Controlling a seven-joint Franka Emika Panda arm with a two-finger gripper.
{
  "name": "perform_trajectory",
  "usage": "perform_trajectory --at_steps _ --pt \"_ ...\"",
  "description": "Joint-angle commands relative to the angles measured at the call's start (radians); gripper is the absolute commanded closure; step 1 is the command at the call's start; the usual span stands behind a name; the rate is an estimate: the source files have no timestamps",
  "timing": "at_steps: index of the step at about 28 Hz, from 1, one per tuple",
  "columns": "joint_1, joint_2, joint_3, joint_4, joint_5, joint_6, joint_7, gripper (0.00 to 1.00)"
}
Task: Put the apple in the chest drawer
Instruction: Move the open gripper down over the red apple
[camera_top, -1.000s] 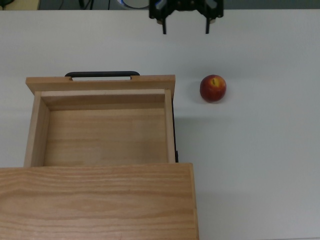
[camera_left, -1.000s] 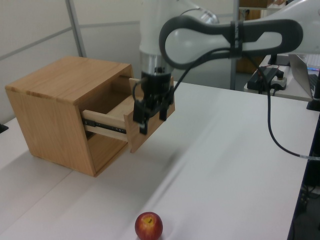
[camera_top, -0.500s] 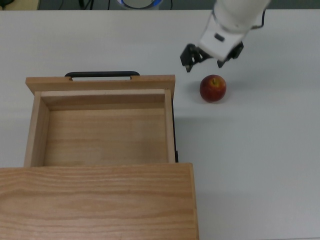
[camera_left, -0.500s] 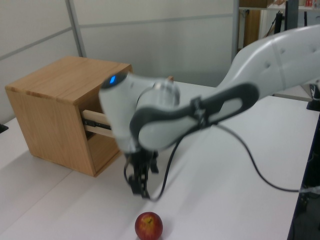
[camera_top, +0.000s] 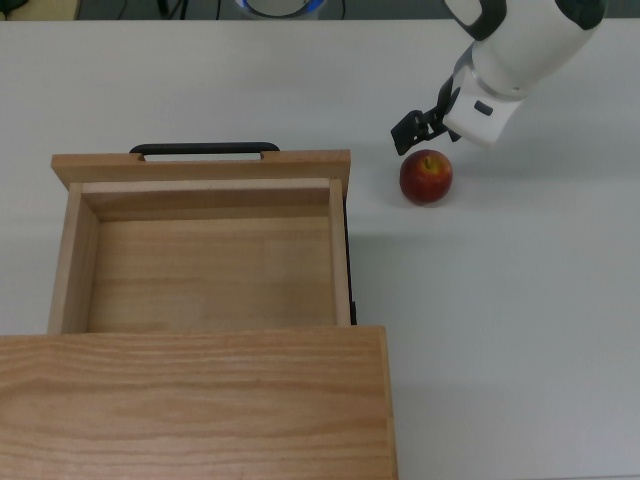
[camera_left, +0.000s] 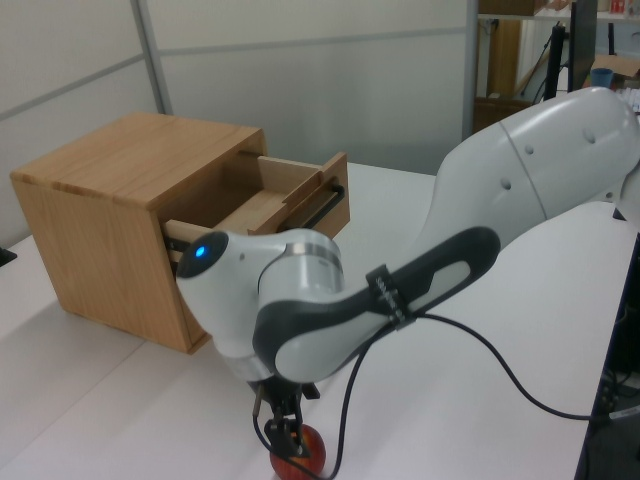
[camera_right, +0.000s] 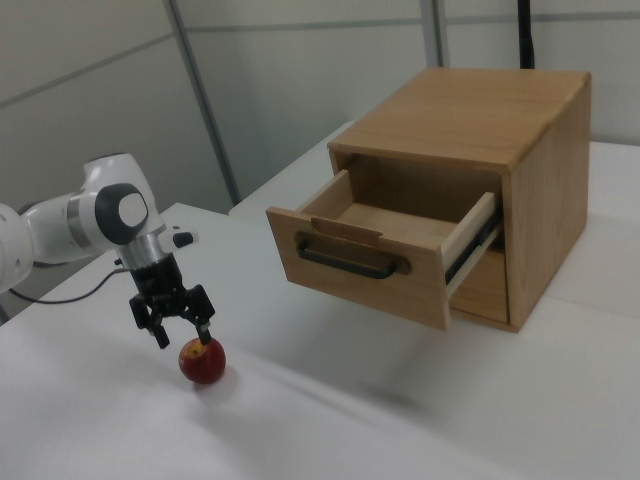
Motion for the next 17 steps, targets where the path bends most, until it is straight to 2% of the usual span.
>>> perform_trajectory --at_steps 1,6,17 --pt "0.008 0.035 -0.011 -0.006 -0.043 0.03 0.001 0.0" --pt "0.01 0.055 -0.011 -0.004 -0.073 0.036 0.003 0.0" --pt "0.019 0.081 -0.011 0.002 -0.092 0.05 0.003 0.0"
